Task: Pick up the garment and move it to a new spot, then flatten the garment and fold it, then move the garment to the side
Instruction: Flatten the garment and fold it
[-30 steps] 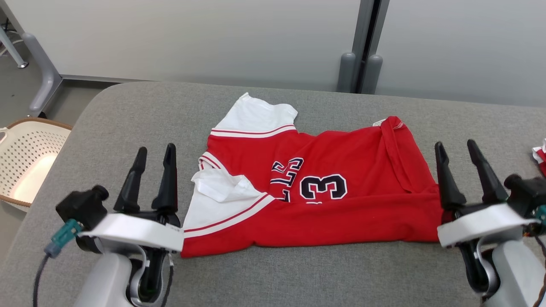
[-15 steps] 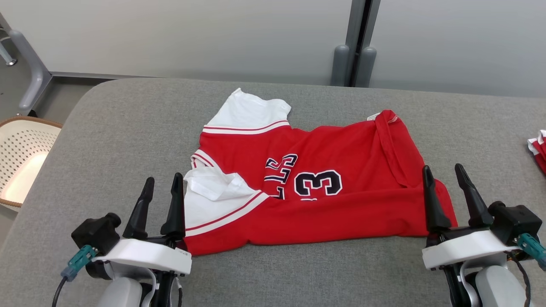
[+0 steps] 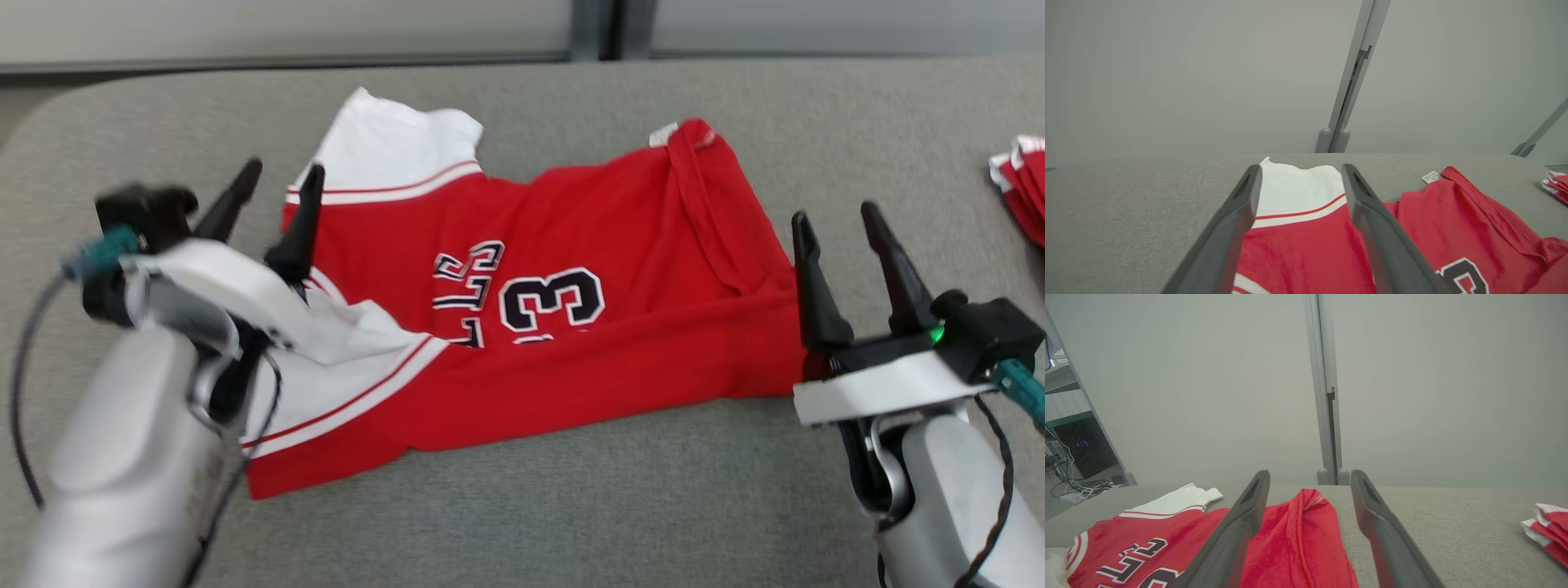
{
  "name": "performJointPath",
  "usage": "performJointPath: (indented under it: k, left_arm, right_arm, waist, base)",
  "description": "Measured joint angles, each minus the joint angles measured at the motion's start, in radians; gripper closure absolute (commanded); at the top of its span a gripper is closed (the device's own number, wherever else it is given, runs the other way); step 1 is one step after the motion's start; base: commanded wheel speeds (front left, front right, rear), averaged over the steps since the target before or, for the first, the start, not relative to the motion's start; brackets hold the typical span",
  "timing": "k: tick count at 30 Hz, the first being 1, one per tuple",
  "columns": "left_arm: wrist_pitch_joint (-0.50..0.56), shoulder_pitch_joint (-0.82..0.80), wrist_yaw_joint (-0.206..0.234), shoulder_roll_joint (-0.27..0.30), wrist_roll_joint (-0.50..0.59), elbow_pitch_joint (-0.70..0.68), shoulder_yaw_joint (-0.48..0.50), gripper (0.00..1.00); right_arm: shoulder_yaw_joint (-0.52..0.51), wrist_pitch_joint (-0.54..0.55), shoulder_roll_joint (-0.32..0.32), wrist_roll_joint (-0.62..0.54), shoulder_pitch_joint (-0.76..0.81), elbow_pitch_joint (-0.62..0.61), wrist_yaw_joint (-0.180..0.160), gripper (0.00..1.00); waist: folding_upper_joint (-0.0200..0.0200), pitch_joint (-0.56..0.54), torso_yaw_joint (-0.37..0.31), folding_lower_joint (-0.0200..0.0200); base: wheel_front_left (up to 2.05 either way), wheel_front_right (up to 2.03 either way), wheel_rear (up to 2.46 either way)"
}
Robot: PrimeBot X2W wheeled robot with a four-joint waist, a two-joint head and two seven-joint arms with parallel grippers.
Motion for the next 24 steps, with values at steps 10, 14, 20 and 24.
performJointPath:
  k: [10, 14, 20, 24]
  left_arm:
    - [0.357, -0.414, -0.001, 0.233, -0.129, 0.097, -0.166, 0.0]
    - [0.484, -0.533, -0.001, 0.323, -0.177, 0.127, -0.255, 0.0]
    - [0.513, -0.609, -0.001, 0.375, -0.202, 0.183, -0.326, 0.0]
    - [0.508, -0.645, -0.001, 0.39, -0.219, 0.218, -0.369, 0.0]
  right_arm:
    - [-0.006, 0.024, 0.031, -0.033, -0.129, -0.09, 0.0, 0.0]
    - [0.006, 0.026, 0.059, -0.046, -0.142, -0.135, 0.0, 0.0]
    - [0.018, 0.026, 0.073, -0.049, -0.15, -0.163, 0.0, 0.0]
    - [0.024, 0.021, 0.077, -0.049, -0.159, -0.166, 0.0, 0.0]
  waist:
    - [0.0, 0.203, -0.113, 0.0]
    - [-0.0001, 0.284, -0.168, 0.0]
    - [0.0, 0.348, -0.213, 0.0001]
    - [0.0, 0.372, -0.23, 0.0]
  base:
    - [0.0, 0.0, 0.0]
    - [0.0, 0.0, 0.0]
    - [0.0, 0.0, 0.0]
    - [0.0, 0.0, 0.0]
